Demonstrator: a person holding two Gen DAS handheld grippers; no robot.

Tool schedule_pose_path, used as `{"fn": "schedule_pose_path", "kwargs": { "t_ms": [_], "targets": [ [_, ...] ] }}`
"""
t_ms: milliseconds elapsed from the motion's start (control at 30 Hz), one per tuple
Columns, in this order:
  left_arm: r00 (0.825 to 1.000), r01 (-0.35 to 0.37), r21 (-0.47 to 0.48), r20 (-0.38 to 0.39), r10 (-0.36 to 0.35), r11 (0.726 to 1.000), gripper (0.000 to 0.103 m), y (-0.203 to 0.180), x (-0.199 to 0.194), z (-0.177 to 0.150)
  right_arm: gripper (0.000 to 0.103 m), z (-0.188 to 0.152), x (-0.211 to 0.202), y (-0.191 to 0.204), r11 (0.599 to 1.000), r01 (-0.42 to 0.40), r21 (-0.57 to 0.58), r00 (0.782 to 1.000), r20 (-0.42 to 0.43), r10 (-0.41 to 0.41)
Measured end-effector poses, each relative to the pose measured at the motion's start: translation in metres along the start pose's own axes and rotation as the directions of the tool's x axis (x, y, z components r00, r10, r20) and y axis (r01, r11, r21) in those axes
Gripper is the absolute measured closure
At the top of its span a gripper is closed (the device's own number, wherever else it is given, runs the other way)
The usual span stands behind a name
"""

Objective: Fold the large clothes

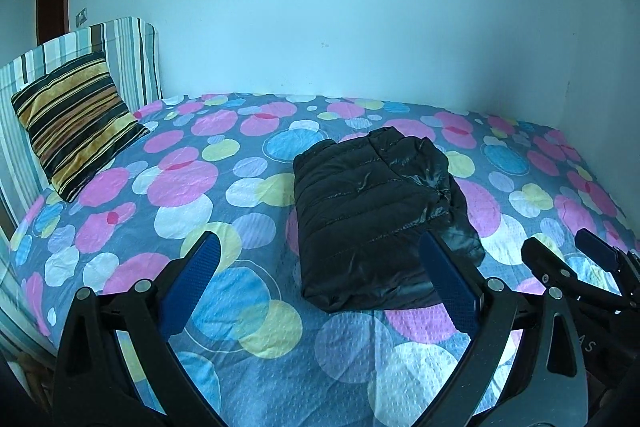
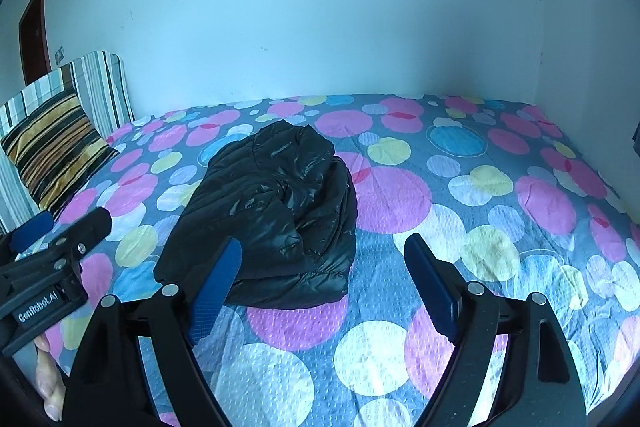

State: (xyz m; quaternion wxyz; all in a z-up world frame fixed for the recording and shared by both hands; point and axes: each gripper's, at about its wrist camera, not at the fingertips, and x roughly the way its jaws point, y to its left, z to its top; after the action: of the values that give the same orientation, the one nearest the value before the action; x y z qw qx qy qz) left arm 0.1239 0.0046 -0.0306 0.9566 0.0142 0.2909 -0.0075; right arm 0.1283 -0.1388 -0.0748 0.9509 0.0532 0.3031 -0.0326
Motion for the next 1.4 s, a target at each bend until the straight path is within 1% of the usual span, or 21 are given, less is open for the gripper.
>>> {"fn": "schedule_pose_path", "kwargs": {
  "t_ms": [267, 767, 833, 900, 1100, 1400],
  "targets": [
    [1.000, -0.006, 0.001, 0.016, 0.006, 1.000, 0.002, -0.003, -0.010, -0.001, 0.021, 0.001, -0.006, 0.001, 1.000, -0.005, -0.003, 1.000, 0.008, 0.005],
    [0.999, -0.015, -0.006, 0.030, 0.015, 1.000, 0.002, -0.002, -0.014, -0.001, 0.021, 0.004, -0.012, 0.003, 1.000, 0.002, -0.014, 1.000, 0.018, -0.002],
    [0.999, -0.017, -0.009, 0.030, 0.017, 1.000, 0.002, -0.001, -0.015, -0.001, 0.020, 0.005, -0.012, 0.003, 1.000, 0.003, -0.018, 1.000, 0.017, -0.003],
    [0.999, -0.015, -0.008, 0.031, 0.016, 1.000, 0.002, -0.001, -0.015, -0.001, 0.018, 0.005, -0.013, 0.004, 1.000, 0.004, -0.018, 1.000, 0.019, -0.004],
    [0.999, -0.013, -0.011, 0.038, 0.014, 1.000, 0.002, 0.000, -0.017, 0.000, 0.017, 0.005, -0.014, 0.005, 0.999, 0.007, -0.031, 1.000, 0.030, -0.006],
    [0.998, -0.033, 0.001, 0.047, 0.033, 0.999, 0.002, -0.004, -0.024, 0.000, 0.017, 0.003, -0.017, 0.007, 0.999, 0.007, -0.034, 0.999, 0.036, -0.006]
  ]
}}
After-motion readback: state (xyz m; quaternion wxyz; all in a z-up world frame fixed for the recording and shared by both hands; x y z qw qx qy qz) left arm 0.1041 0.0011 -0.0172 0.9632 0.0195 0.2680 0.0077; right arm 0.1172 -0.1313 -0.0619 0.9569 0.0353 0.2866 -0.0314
